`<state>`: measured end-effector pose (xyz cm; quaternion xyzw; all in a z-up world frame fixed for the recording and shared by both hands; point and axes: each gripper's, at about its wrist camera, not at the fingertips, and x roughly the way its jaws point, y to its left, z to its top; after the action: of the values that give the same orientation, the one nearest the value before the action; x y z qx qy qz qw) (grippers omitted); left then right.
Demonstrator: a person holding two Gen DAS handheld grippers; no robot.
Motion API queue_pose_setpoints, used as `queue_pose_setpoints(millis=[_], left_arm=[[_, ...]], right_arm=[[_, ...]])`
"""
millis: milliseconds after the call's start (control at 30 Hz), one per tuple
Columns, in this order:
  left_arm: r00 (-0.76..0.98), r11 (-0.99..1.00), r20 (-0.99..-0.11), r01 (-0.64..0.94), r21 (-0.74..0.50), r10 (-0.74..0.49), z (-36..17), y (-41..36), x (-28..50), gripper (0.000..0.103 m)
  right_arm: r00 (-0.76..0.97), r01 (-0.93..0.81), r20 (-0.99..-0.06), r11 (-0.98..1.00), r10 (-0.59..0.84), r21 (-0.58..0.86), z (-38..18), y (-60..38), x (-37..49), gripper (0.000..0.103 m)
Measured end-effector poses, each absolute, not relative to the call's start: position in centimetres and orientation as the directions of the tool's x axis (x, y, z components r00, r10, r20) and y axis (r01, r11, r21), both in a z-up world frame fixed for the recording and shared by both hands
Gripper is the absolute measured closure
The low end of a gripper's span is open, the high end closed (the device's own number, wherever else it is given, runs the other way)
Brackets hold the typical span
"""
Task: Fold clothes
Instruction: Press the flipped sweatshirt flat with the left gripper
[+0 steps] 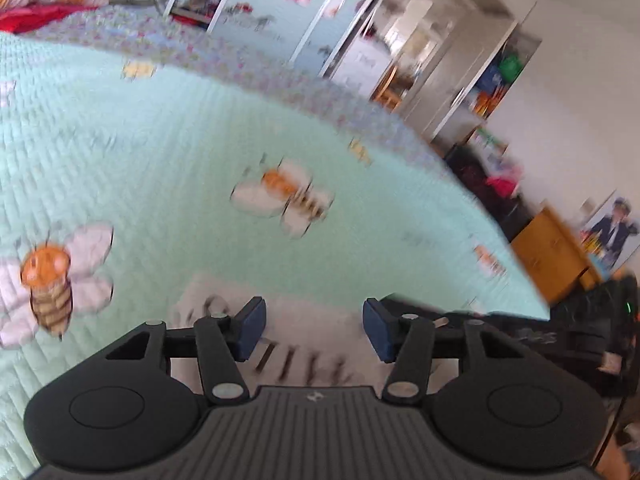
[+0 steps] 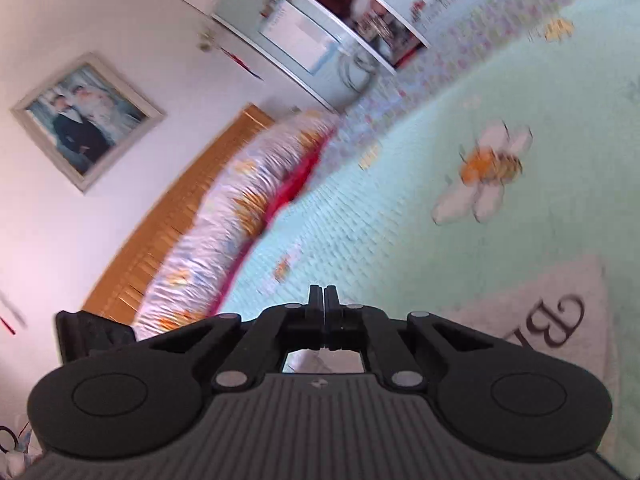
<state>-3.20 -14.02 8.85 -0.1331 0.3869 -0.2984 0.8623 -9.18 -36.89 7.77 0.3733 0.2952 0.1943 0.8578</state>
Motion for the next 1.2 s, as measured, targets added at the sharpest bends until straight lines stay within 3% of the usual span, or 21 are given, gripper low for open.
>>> queue_pose_setpoints(millis=[67, 133, 200, 333, 467, 600, 633, 767, 867, 933, 967, 1033, 1067, 1100, 1200], left_arm=[[0.482, 0.818, -0.663, 0.379, -0.432, -0.573, 5.0, -14.4, -3.7, 0.049], [0.538, 0.822, -0.624, 0.417, -0.388, -0.567, 3.8, -14.0, -5.9, 0.048], [0.568, 0.822, -0.597, 0.441, -0.36, -0.566, 3.5, -13.8, -7.1, 0.048], [0.544, 0.799, -0.586, 0.409, -0.44, -0.601, 3.0, -13.0, -5.5, 0.046], [0.535, 0.803, -0.601, 0.44, -0.402, -0.594, 3.7, -13.6, -5.6, 0.044], [0.501, 0.806, -0.633, 0.415, -0.423, -0.59, 5.5, -13.3, -4.5, 0.044], [0.51, 0.813, -0.635, 0.394, -0.428, -0.581, 6.4, -13.0, -4.4, 0.044], [0.581, 0.786, -0.533, 0.407, -0.464, -0.615, 10.6, -12.0, -5.4, 0.044], [0.485, 0.659, -0.456, 0.445, -0.606, -0.746, 11.2, -13.0, -4.9, 0.043], [0.448, 0.647, -0.473, 0.43, -0.63, -0.759, 9.8, -14.1, -4.1, 0.043], [0.438, 0.67, -0.511, 0.411, -0.618, -0.74, 8.4, -14.5, -3.5, 0.046], [0.421, 0.696, -0.556, 0.381, -0.609, -0.717, 5.2, -14.8, -2.3, 0.064], [0.419, 0.691, -0.552, 0.381, -0.614, -0.721, 4.3, -14.4, -1.9, 0.085], [0.407, 0.678, -0.546, 0.371, -0.634, -0.733, 3.8, -13.9, -1.6, 0.099], [0.369, 0.633, -0.521, 0.336, -0.697, -0.77, 2.8, -12.5, -0.8, 0.099]], right_arm=[[0.69, -0.091, -0.434, 0.665, 0.579, 0.742, 3.8, -36.0, -8.9, 0.101], [0.656, -0.101, -0.457, 0.67, 0.601, 0.735, 0.9, -35.5, -9.3, 0.102], [0.653, -0.14, -0.452, 0.684, 0.607, 0.716, 1.1, -35.4, -9.8, 0.102], [0.651, -0.158, -0.44, 0.678, 0.619, 0.718, 0.7, -35.6, -9.5, 0.102], [0.651, -0.151, -0.419, 0.65, 0.633, 0.745, 0.8, -36.1, -9.3, 0.102], [0.66, -0.135, -0.388, 0.609, 0.643, 0.781, 2.1, -37.4, -9.3, 0.099], [0.679, -0.136, -0.374, 0.61, 0.631, 0.781, 3.0, -37.8, -9.9, 0.093], [0.785, -0.151, -0.293, 0.628, 0.545, 0.764, 7.3, -40.2, -12.4, 0.093], [0.818, -0.159, -0.257, 0.632, 0.514, 0.758, 9.4, -41.9, -12.3, 0.093], [0.826, -0.162, -0.24, 0.622, 0.511, 0.766, 9.7, -42.7, -11.7, 0.093], [0.82, -0.155, -0.246, 0.615, 0.517, 0.773, 9.2, -42.9, -11.2, 0.093], [0.797, -0.116, -0.305, 0.627, 0.522, 0.77, 6.9, -43.3, -9.7, 0.088], [0.773, -0.058, -0.39, 0.668, 0.501, 0.742, 4.8, -43.3, -8.7, 0.094], [0.755, -0.017, -0.43, 0.671, 0.494, 0.741, 2.6, -43.8, -8.1, 0.102], [0.781, 0.02, -0.317, 0.487, 0.539, 0.873, -1.9, -46.1, -8.8, 0.102]])
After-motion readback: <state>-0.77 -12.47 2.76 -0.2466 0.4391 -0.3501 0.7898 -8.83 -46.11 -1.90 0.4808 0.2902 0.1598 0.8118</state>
